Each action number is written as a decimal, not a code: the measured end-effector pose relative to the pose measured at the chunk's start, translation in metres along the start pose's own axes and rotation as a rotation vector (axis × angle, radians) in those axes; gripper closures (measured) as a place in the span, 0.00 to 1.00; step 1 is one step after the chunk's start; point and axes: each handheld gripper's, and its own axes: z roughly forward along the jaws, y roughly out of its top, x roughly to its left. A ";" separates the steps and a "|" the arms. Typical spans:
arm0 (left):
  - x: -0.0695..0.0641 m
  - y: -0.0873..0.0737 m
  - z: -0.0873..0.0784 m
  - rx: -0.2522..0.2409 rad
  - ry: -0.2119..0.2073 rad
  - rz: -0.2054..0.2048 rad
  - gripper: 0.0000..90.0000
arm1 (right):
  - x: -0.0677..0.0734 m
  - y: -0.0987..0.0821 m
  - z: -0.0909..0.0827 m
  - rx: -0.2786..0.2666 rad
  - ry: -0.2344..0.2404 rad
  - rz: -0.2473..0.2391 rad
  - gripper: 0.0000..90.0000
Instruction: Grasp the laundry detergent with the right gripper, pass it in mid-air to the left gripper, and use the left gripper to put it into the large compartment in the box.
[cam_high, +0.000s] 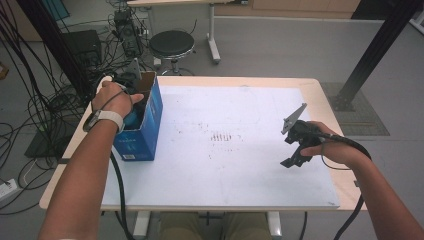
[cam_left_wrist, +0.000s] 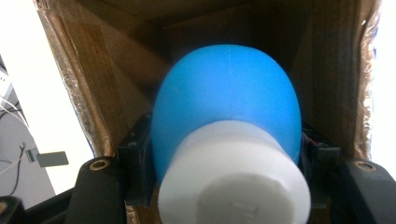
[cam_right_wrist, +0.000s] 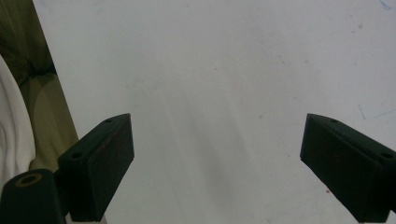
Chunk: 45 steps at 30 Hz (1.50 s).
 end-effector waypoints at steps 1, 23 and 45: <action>0.000 0.000 0.000 0.001 0.000 0.000 0.41 | 0.000 0.000 0.000 0.000 0.000 0.001 0.11; -0.001 0.000 0.000 0.001 0.000 0.004 0.41 | 0.000 -0.002 -0.002 -0.004 -0.006 0.004 0.11; -0.001 0.000 0.000 -0.012 -0.006 0.008 0.41 | 0.001 -0.004 0.000 -0.006 -0.003 0.006 0.10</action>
